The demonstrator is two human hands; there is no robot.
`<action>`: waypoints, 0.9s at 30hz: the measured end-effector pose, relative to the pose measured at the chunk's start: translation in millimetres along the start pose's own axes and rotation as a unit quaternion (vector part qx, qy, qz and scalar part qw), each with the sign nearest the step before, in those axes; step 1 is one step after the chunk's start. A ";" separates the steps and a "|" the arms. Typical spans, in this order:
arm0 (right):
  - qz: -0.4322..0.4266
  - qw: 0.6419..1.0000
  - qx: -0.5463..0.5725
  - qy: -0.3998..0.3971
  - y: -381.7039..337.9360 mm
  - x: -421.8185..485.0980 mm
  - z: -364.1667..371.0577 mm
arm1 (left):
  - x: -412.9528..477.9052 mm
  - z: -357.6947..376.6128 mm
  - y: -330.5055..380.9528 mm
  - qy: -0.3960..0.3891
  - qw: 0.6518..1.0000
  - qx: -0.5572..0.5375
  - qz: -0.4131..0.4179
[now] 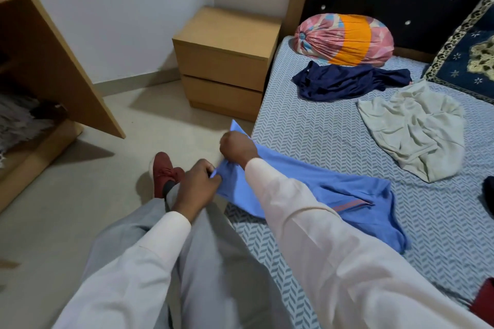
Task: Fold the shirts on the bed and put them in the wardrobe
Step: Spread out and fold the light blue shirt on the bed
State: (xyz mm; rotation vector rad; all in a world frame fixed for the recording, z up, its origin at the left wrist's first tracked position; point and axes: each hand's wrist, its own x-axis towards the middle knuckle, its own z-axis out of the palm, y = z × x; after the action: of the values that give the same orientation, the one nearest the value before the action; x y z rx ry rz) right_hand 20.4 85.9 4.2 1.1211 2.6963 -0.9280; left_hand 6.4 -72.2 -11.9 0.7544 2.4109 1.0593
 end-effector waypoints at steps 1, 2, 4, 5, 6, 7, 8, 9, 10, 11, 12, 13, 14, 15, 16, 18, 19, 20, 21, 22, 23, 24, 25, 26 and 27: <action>-0.003 1.000 0.015 0.005 -6.9 5.6 -0.8 | 2.3 -6.6 -1.6 0.013 1.000 -0.010 0.010; -0.006 0.999 0.036 0.010 -10.1 7.9 -2.2 | 1.8 -11.8 -0.2 0.015 1.000 -0.019 0.019; 0.010 0.996 0.088 -0.014 1.6 4.3 -5.3 | -2.6 -6.6 4.5 0.000 0.999 -0.031 0.033; 0.019 0.993 0.112 -0.027 13.3 0.7 -6.5 | -6.1 -0.9 8.0 -0.013 0.999 -0.031 0.039; 0.019 0.992 0.125 -0.032 24.3 -4.5 -4.9 | -9.1 4.9 8.0 -0.032 0.998 -0.026 0.044; 0.023 0.992 0.127 -0.016 53.0 -18.5 -10.3 | -16.4 23.8 16.5 -0.069 0.995 -0.029 0.060; 0.016 0.990 0.138 -0.003 71.0 -26.2 -8.4 | -20.9 31.4 18.7 -0.095 0.993 -0.032 0.066; 0.020 0.986 0.165 0.010 89.1 -32.9 -5.4 | -22.5 36.8 17.8 -0.114 0.990 -0.038 0.074; 0.026 0.980 0.194 0.021 111.1 -43.9 -7.1 | -24.3 44.7 19.0 -0.127 0.988 -0.037 0.085; 0.033 0.974 0.221 0.024 126.4 -52.2 -6.9 | -23.8 48.6 14.8 -0.131 0.987 -0.020 0.095; 0.039 0.970 0.239 0.032 143.5 -61.4 -9.2 | -23.8 53.8 12.2 -0.136 0.986 0.010 0.100; 0.059 0.965 0.253 0.045 166.2 -73.5 -17.3 | -23.8 66.9 13.1 -0.143 0.982 0.041 0.114; 0.075 0.960 0.264 0.055 187.0 -85.2 -27.7 | -23.4 80.1 14.6 -0.150 0.978 0.075 0.121; 0.087 0.955 0.276 0.060 201.6 -91.8 -33.8 | -23.0 86.3 12.2 -0.160 0.975 0.104 0.118; 0.105 0.951 0.284 0.070 221.8 -100.5 -41.8 | -24.1 97.0 14.4 -0.183 0.967 0.132 0.120; 0.137 0.942 0.296 0.077 249.9 -115.4 -59.2 | -26.9 113.0 18.0 -0.227 0.943 0.202 0.138; 0.153 0.937 0.303 0.086 263.8 -121.5 -66.8 | -28.9 120.3 20.1 -0.239 0.931 0.230 0.152; 0.163 0.932 0.311 0.092 275.8 -127.0 -74.1 | -30.9 125.3 22.1 -0.244 0.926 0.239 0.161; 0.172 0.928 0.316 0.093 286.1 -131.6 -80.1 | -32.0 129.6 22.7 -0.250 0.926 0.233 0.163; 0.179 0.925 0.321 0.095 295.7 -137.2 -85.3 | -34.0 133.3 24.6 -0.256 0.927 0.220 0.164; 0.183 0.923 0.326 0.096 302.2 -142.5 -89.8 | -35.1 136.2 25.8 -0.261 0.928 0.207 0.167; 0.188 0.920 0.331 0.097 309.8 -148.2 -93.5 | -35.9 139.9 27.1 -0.268 0.928 0.194 0.170; 0.193 0.916 0.336 0.101 316.9 -153.0 -95.6 | -36.6 143.0 28.1 -0.277 0.928 0.182 0.172; 0.198 0.913 0.341 0.105 323.6 -157.3 -97.1 | -37.7 145.8 29.3 -0.286 0.927 0.170 0.173; 0.203 0.911 0.343 0.108 330.8 -160.9 -97.5 | -39.1 149.4 29.5 -0.294 0.927 0.159 0.172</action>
State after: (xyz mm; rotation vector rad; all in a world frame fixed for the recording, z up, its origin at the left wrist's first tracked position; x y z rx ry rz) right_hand 373.2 222.6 -36.6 1.9063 2.1408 -1.8101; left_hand 128.0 1.9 -78.6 1.4168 1.9723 0.4413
